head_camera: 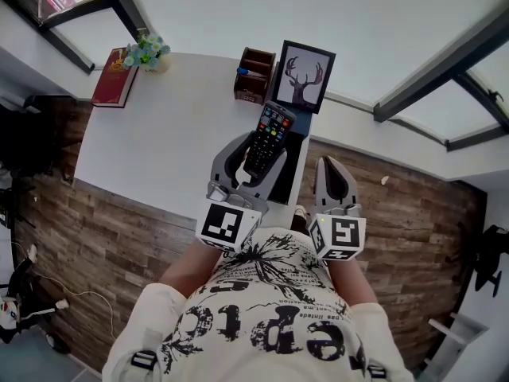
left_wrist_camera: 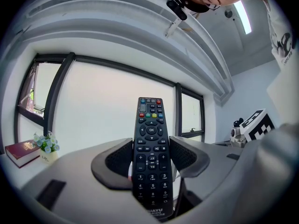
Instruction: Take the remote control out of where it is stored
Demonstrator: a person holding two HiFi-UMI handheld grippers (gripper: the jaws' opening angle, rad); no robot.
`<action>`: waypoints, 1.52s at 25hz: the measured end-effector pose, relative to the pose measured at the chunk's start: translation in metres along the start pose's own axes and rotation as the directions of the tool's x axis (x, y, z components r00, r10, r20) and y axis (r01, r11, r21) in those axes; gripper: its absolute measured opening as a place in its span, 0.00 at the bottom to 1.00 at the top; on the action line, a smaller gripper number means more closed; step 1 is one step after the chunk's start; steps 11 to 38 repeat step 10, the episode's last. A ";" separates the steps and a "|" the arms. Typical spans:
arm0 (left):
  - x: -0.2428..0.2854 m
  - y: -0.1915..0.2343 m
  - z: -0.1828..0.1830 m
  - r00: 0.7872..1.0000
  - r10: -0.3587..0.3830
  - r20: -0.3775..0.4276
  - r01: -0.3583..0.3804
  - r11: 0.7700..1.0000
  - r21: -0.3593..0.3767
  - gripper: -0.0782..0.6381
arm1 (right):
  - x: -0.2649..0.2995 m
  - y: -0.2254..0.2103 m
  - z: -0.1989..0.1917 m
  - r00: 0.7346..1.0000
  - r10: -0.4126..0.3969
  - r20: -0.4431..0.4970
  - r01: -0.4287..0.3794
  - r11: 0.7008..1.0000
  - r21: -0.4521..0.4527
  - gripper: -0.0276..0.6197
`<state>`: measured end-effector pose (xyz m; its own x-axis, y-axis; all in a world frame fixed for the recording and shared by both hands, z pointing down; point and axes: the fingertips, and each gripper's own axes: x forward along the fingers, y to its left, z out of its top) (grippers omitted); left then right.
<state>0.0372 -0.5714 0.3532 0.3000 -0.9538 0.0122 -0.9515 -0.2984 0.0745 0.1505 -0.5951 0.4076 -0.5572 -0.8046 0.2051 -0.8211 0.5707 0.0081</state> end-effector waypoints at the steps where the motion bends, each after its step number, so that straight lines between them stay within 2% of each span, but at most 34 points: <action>1: 0.001 0.000 -0.001 1.000 -0.002 -0.002 0.002 1.000 0.000 0.46 | 0.001 0.000 -0.001 1.000 0.000 -0.001 0.000 1.000 0.003 0.05; 38: 0.001 0.004 -0.003 1.000 -0.005 -0.016 0.005 1.000 -0.002 0.46 | 0.005 0.000 -0.002 1.000 -0.005 -0.009 0.005 1.000 0.004 0.05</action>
